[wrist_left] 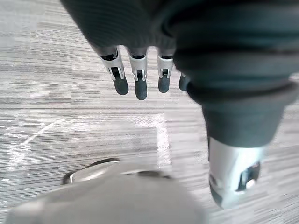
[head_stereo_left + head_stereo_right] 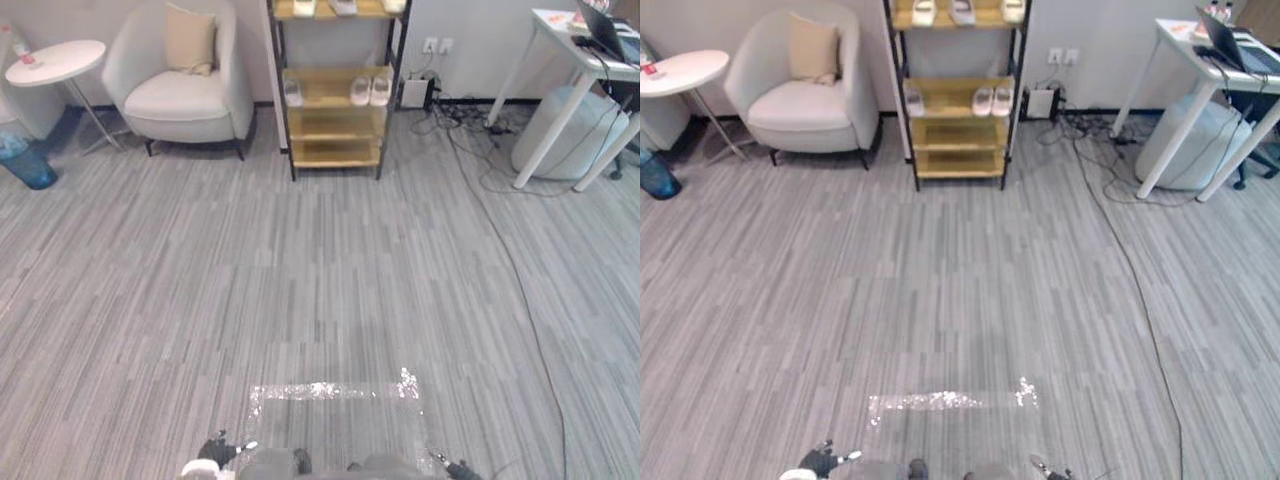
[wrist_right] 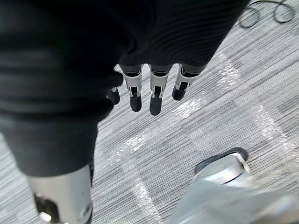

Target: Organize the slippers on the shoe rack

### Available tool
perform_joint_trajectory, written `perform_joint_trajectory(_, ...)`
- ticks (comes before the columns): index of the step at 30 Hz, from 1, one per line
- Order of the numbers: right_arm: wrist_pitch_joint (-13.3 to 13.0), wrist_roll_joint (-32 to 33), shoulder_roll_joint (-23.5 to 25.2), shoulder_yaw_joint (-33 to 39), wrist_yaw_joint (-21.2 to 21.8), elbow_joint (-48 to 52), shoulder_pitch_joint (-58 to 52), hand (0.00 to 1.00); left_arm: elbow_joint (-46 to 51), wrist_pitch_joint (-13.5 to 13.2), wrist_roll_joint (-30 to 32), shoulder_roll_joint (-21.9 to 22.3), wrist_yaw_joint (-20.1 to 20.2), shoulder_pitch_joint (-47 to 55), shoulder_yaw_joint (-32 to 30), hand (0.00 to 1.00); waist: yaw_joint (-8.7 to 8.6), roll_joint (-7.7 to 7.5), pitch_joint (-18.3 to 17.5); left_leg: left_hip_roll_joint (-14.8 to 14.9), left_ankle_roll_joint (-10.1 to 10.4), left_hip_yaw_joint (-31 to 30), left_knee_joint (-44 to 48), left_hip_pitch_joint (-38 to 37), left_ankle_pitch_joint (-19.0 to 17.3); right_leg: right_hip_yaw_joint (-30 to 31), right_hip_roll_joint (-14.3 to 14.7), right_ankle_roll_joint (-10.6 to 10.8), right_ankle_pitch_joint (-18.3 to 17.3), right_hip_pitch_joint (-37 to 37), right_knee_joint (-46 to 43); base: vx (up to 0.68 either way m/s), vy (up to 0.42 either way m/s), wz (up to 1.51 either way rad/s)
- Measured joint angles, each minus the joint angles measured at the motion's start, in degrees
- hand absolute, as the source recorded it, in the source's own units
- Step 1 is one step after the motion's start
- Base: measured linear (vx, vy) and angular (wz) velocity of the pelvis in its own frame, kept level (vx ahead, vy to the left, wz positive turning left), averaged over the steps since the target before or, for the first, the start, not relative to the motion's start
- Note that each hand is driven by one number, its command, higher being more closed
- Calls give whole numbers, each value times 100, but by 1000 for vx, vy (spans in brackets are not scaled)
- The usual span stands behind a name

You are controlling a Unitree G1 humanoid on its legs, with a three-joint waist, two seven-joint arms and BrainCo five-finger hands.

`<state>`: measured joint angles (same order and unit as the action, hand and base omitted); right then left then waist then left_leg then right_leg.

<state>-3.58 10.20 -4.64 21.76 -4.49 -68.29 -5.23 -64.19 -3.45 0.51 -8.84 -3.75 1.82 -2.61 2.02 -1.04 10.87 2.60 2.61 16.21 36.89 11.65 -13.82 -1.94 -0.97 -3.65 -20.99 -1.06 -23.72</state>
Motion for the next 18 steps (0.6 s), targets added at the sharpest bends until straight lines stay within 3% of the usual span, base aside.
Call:
perform_joint_trajectory(3,21,-5,-38,-13,-17,20,109,0,9,-2,-64,58,-53,1,-33,0,10,93,15,-40,-85,215,-1215,182,182,88,-70,-40,-185,-171,160,157,106,2)
perform_joint_trajectory(5,15,-16,-141,-49,-19,16,305,0,12,-1,-60,148,-80,41,-56,0,148,226,-45,-116,-78,177,-1899,425,1047,519,-62,-32,-193,-284,660,264,212,-37)
perform_joint_trajectory(7,11,-24,-196,-53,-14,8,410,0,-22,-4,-58,156,-79,7,-62,0,136,245,-79,-222,-269,84,-1644,637,816,812,-71,-29,-188,-293,910,344,248,-23)
perform_joint_trajectory(8,17,-26,-231,-39,-17,-11,427,0,-117,2,-58,161,-80,-7,-82,0,136,287,-120,-344,-672,140,-1630,616,613,955,-156,38,-152,-291,905,516,298,-22)
perform_joint_trajectory(10,5,-79,-203,48,9,16,444,0,-134,6,-54,128,-99,-10,-97,0,167,182,-148,-574,-838,378,-1804,414,488,1260,-317,391,-171,16,126,547,290,-20)
perform_joint_trajectory(11,12,-96,-211,80,8,-15,419,0,-138,3,-39,105,-99,-14,-72,0,116,126,-167,-790,-900,378,-2060,43,342,1397,-354,1375,-30,461,-1259,361,196,-2)
perform_joint_trajectory(12,15,-105,-209,81,8,-19,417,0,-136,3,-38,104,-99,-18,-72,0,110,121,-164,-802,-891,371,-2080,1,325,1398,-352,1467,3,498,-1412,455,211,0)
perform_joint_trajectory(13,17,-121,-182,83,11,-23,382,0,-156,7,-36,81,-99,-27,-58,0,89,89,-151,-871,-864,344,-2197,-307,253,1373,-322,1944,263,819,-2356,356,113,7)
perform_joint_trajectory(14,12,-131,-153,84,10,-2,317,0,-171,35,-51,58,-100,-41,44,0,10,84,-153,-928,-813,193,-2386,-745,190,1079,-343,1904,360,1118,-3427,432,130,13)
perform_joint_trajectory(15,10,-131,-150,72,8,5,286,0,-170,43,-59,52,-103,-67,117,0,-21,91,-149,-946,-812,132,-2502,-968,190,835,-409,1779,371,1268,-3771,400,96,21)
perform_joint_trajectory(17,12,-132,-159,38,-4,14,323,0,-180,49,-69,62,-108,-277,325,0,-65,175,-67,-914,-807,-36,-3058,-1750,192,86,-566,1057,146,1814,-3988,366,65,16)
perform_joint_trajectory(18,10,-131,-158,38,-4,25,332,0,-181,49,-73,69,-107,-288,381,0,-86,187,-52,-905,-790,-66,-3133,-1881,183,-40,-594,957,89,1916,-3790,408,8,22)
